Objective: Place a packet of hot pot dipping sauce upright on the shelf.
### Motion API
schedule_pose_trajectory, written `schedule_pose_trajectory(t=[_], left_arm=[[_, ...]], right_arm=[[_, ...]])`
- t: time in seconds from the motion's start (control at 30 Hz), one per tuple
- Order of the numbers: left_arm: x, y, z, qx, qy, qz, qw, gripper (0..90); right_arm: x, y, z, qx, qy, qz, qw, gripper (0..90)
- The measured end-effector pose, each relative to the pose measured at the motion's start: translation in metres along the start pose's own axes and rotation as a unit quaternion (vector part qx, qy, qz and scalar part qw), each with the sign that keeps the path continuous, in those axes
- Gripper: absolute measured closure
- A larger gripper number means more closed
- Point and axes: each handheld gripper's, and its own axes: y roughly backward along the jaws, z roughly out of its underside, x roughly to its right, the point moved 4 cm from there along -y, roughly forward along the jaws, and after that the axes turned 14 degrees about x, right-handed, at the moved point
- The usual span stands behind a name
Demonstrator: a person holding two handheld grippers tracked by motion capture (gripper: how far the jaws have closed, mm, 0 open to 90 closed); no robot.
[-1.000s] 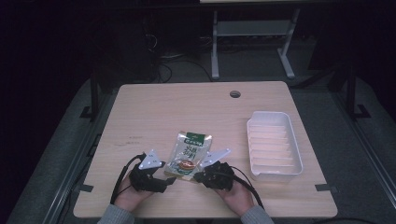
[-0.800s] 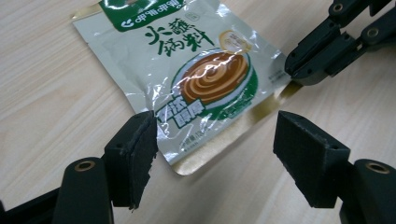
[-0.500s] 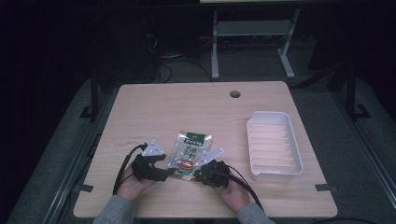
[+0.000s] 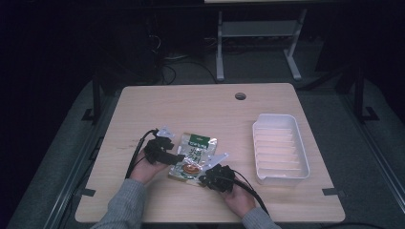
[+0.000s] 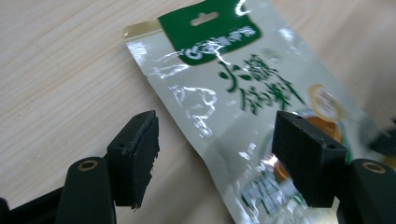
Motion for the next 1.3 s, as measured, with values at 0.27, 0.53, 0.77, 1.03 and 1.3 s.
schedule_pose_trajectory(t=[0.27,0.53,0.77,1.03,1.3], left_arm=[[-0.016,-0.022,-0.020,0.000,0.029,0.006,0.9996,33.8],[-0.025,-0.041,-0.031,-0.028,0.048,-0.003,0.9985,37.3],[-0.031,-0.045,-0.030,-0.049,0.064,-0.003,0.9967,39.5],[-0.032,-0.050,-0.025,-0.059,0.081,0.018,0.9948,44.1],[-0.033,-0.041,-0.024,-0.039,0.090,0.057,0.9936,62.9]], right_arm=[[-0.002,0.000,0.000,0.001,0.016,0.004,0.9999,89.7],[-0.002,0.000,0.001,0.005,0.020,0.005,0.9998,89.7],[-0.002,0.001,0.002,0.008,0.021,0.005,0.9997,89.7],[-0.002,0.001,0.002,0.008,0.027,0.006,0.9996,89.7],[-0.003,0.000,0.002,0.009,0.032,0.007,0.9994,89.7]])
